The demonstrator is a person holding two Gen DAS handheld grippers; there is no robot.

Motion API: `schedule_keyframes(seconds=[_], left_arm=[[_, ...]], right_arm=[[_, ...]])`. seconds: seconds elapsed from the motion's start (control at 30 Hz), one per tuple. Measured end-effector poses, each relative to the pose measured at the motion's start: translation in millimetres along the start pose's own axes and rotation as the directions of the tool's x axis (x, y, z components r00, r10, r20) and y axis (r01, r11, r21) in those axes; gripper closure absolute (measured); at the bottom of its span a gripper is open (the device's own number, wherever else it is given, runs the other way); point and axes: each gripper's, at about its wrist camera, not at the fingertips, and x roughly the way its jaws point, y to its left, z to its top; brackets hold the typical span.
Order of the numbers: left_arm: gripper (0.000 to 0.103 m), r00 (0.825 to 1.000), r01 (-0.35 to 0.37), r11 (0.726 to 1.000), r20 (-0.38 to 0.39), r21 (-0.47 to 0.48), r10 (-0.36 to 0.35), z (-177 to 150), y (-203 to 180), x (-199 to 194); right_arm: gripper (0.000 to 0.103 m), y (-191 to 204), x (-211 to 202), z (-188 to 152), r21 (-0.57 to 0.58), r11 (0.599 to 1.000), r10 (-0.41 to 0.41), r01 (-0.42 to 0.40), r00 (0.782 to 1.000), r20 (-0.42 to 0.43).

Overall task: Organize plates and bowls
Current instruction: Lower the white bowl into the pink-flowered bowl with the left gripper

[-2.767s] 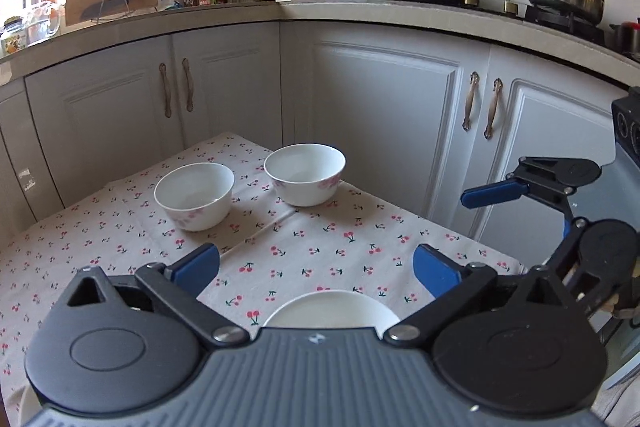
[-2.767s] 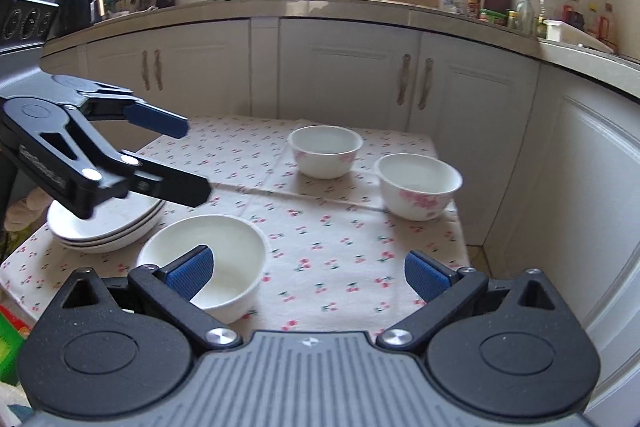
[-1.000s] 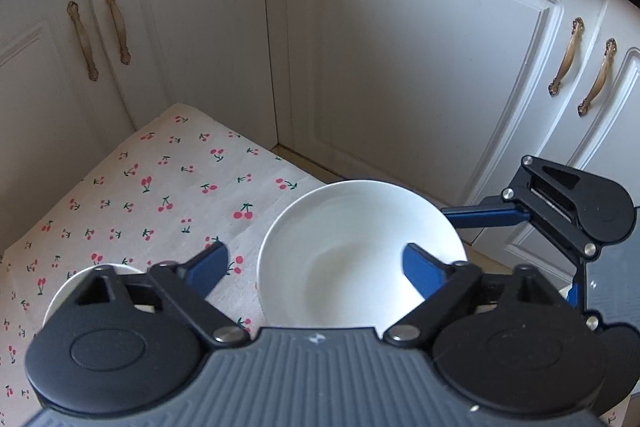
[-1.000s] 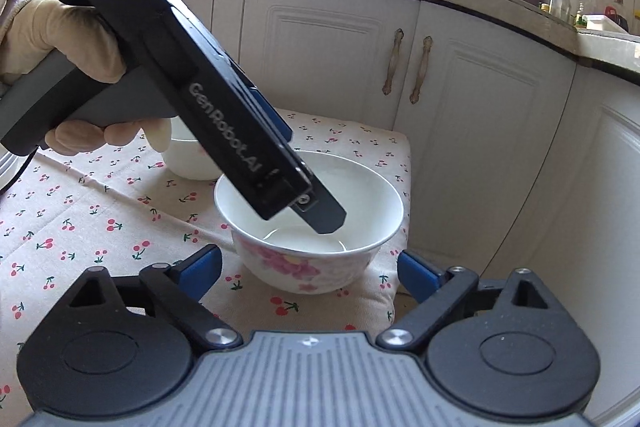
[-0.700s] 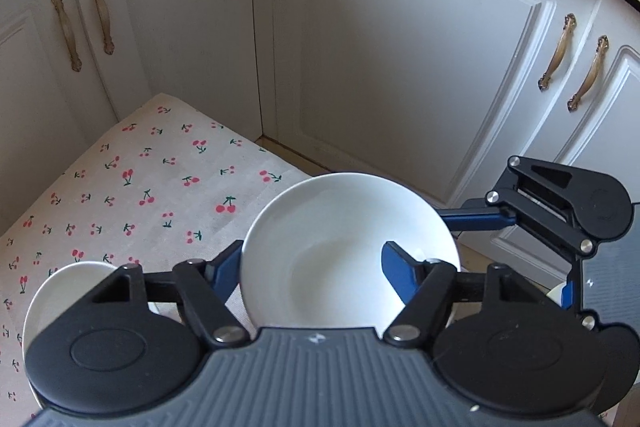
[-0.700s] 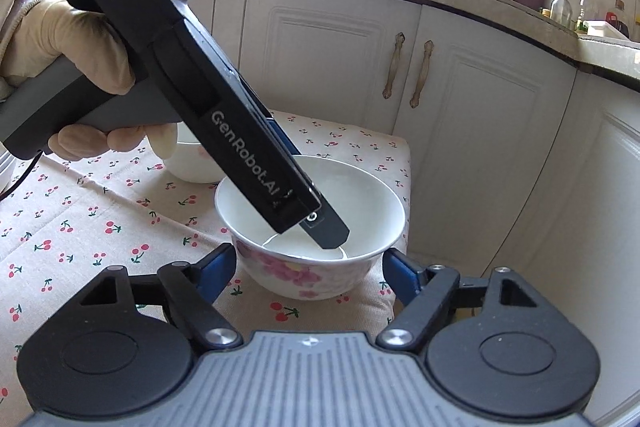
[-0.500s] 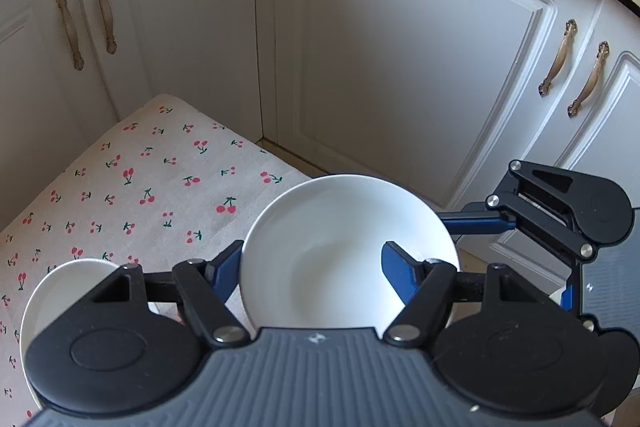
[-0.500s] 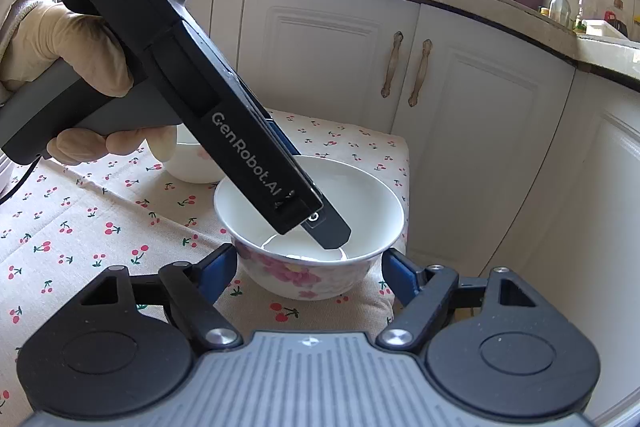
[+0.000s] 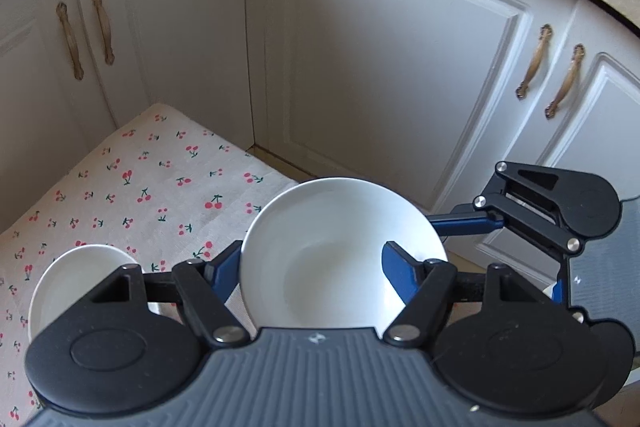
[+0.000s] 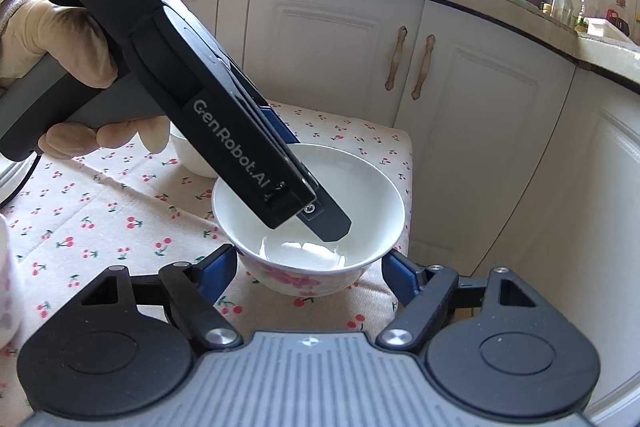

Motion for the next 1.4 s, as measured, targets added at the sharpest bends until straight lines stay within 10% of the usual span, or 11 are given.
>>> schedule_keyframes(seconds=[0.7, 1.4], left_arm=[[0.029, 0.996, -0.033, 0.999, 0.085, -0.029, 0.035, -67.5, -49.0, -120.1], [0.029, 0.993, -0.063, 0.99, 0.095, -0.127, 0.075, -157.2, -42.3, -179.5]], right_arm=[[0.02, 80.8, -105.2, 20.5, 0.012, 0.998, 0.069, -0.069, 0.998, -0.002], [0.02, 173.3, -117.3, 13.5, -0.034, 0.985, 0.169, -0.172, 0.984, -0.058]])
